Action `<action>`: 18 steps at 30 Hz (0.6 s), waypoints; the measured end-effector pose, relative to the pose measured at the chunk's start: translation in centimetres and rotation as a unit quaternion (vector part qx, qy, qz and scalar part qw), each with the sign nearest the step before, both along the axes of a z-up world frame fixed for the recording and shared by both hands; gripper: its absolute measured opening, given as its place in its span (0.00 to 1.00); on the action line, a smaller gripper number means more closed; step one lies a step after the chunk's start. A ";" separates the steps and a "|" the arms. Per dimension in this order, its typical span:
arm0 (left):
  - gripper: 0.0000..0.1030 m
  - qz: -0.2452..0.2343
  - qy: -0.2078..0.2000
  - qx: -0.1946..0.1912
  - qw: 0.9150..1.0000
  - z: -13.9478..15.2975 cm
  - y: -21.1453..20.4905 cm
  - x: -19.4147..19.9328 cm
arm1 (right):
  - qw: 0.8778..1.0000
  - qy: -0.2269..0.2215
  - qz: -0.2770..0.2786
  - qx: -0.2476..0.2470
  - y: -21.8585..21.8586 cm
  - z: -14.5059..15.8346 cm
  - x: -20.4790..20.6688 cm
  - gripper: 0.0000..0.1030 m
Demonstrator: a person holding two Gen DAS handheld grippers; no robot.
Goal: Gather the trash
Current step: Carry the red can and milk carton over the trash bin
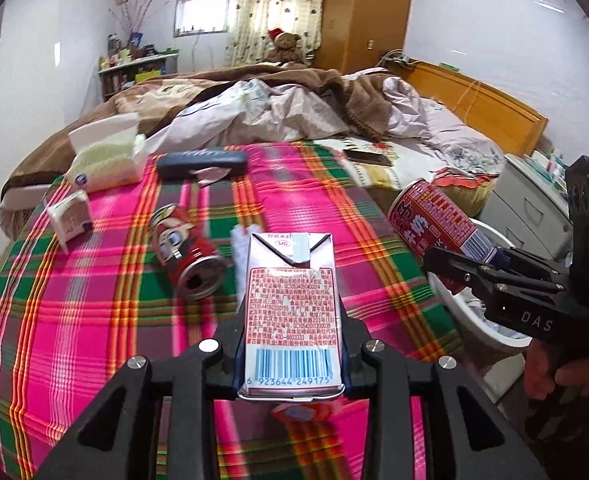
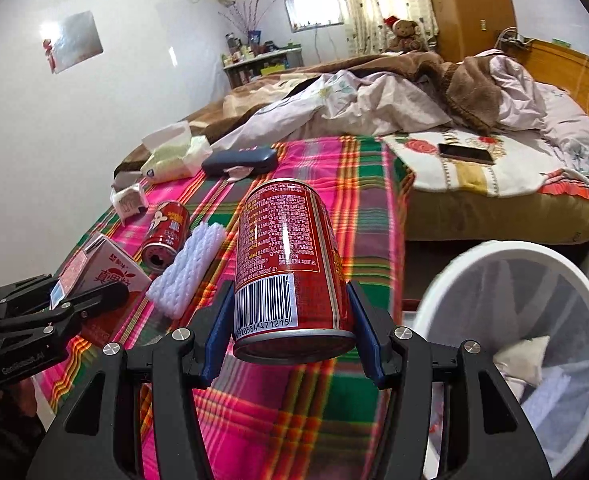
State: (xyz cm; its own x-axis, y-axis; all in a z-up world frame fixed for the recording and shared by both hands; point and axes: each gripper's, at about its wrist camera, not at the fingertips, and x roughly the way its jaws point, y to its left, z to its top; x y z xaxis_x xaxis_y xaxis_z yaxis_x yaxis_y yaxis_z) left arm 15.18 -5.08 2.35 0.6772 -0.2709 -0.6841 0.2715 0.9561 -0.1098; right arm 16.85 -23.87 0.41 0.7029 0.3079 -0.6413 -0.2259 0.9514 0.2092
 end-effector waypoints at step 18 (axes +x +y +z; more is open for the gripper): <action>0.34 -0.115 -0.021 0.002 0.993 2.1 -10.6 -0.7 | 0.993 -0.013 -0.119 -0.005 -7.8 0.9 -4.1 0.54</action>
State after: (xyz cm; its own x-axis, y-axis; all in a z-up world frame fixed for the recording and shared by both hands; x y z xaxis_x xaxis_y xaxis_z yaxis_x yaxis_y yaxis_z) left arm 14.46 -15.66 4.42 0.6256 -0.4190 -0.6580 0.4869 0.8688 -0.0904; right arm 12.70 -31.72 1.30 0.7716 0.1245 -0.6238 0.0002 0.9806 0.1960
